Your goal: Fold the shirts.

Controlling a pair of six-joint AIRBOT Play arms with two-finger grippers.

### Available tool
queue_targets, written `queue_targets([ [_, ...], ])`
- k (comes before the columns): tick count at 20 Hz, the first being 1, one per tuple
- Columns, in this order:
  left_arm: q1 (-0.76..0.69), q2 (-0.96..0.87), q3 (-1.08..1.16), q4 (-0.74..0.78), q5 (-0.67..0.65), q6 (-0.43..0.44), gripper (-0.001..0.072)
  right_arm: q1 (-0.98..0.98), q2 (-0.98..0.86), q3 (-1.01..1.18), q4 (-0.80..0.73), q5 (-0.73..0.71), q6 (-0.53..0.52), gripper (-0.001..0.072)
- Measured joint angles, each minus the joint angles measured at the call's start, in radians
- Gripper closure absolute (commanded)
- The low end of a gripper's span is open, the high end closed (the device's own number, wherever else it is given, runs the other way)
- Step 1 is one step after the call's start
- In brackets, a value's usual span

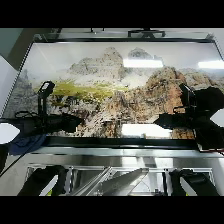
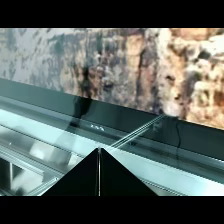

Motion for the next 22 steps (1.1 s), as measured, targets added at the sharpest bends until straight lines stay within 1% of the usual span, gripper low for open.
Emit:
queue_targets([
  [1,0.010,0.000,0.000,0.030,-0.001,-0.020,0.0591,0.000,0.000,0.000,0.000,0.000,0.000,0.0698],
  [2,0.028,0.000,0.000,0.062,-0.006,-0.040,0.0377,0.000,0.000,0.000,0.000,0.000,0.000,0.0698],
  [4,0.092,0.000,0.000,0.114,-0.019,-0.071,0.0370,0.000,0.000,0.000,0.000,0.000,0.000,0.0698],
  [6,0.197,-0.005,0.000,0.146,-0.030,-0.077,0.0369,0.000,0.000,0.000,0.000,0.000,0.000,0.0698],
  [8,0.328,-0.029,0.000,0.166,-0.045,-0.050,0.0369,0.000,0.000,0.000,0.000,0.000,0.000,0.0698],
  [10,0.490,-0.076,0.000,0.174,-0.063,-0.007,0.0369,0.000,0.000,0.000,0.000,0.000,0.000,0.0698],
  [14,0.774,-0.210,0.000,0.200,-0.032,0.051,0.0368,0.000,0.000,0.000,0.000,0.000,0.000,0.0698],
  [15,0.846,-0.251,0.000,0.200,-0.023,0.061,0.0248,0.000,-0.001,0.000,0.000,0.000,0.000,0.0698],
  [16,0.917,-0.292,0.000,0.206,-0.014,0.074,-0.0013,0.000,-0.002,0.000,0.000,0.000,0.000,0.0698],
  [19,1.107,-0.410,0.000,0.209,0.001,0.084,-0.0013,0.000,-0.005,0.000,0.000,0.000,0.000,0.0698],
  [22,1.266,-0.528,0.016,0.210,0.034,0.092,-0.0012,0.000,-0.006,0.000,0.000,0.000,0.000,0.0698],
])
